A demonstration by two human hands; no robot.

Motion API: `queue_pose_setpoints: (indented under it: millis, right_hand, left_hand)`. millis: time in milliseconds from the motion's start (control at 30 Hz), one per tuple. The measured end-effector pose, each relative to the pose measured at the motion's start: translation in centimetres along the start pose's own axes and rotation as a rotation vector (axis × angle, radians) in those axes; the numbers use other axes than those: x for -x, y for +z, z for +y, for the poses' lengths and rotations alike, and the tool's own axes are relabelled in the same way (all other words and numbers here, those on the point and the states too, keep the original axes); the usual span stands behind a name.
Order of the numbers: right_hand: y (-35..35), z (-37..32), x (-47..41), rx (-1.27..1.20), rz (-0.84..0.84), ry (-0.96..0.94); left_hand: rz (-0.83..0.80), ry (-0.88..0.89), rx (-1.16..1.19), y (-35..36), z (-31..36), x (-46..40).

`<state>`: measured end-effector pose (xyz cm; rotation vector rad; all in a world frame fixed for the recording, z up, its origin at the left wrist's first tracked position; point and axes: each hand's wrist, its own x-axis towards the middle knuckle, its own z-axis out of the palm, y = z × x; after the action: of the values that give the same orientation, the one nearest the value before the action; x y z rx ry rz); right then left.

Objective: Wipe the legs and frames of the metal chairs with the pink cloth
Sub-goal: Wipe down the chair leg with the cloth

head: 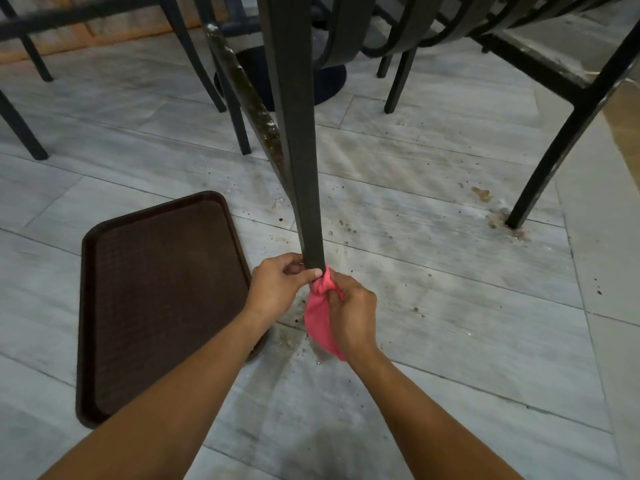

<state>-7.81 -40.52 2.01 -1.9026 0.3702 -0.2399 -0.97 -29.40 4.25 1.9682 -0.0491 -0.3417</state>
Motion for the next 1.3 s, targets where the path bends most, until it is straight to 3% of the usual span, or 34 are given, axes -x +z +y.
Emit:
queue_pose_setpoints:
  millis: [400,633,833,1000,1167,1300]
  right_hand:
    - [0.4,2.6,0.3,0.124,-0.090,0.166]
    - [-0.1,2.2,0.2,0.191,-0.119,0.160]
    - [-0.6,1.9,1.8,0.178,0.061,0.147]
    - [-1.9,2.6,1.5,0.105,0.119,0.305]
    - [-0.8,0.3,1.3,-0.019,0.093,0.265]
    - [1.3,-0.3,0.9,0.080,0.140,0.240]
  left_hand:
    - [-0.001,0.025,0.055,0.1,-0.1,0.1]
    - [-0.020,0.028,0.058,0.1,-0.3,-0.2]
    - [-0.037,0.006,0.043,0.1,-0.5,-0.2]
    - [-0.049,-0.013,-0.016,0.0,-0.6,0.1]
    - [-0.048,-0.011,-0.027,0.0,-0.9,0.0]
    - [-0.050,-0.031,-0.045,0.1,-1.1,-0.2]
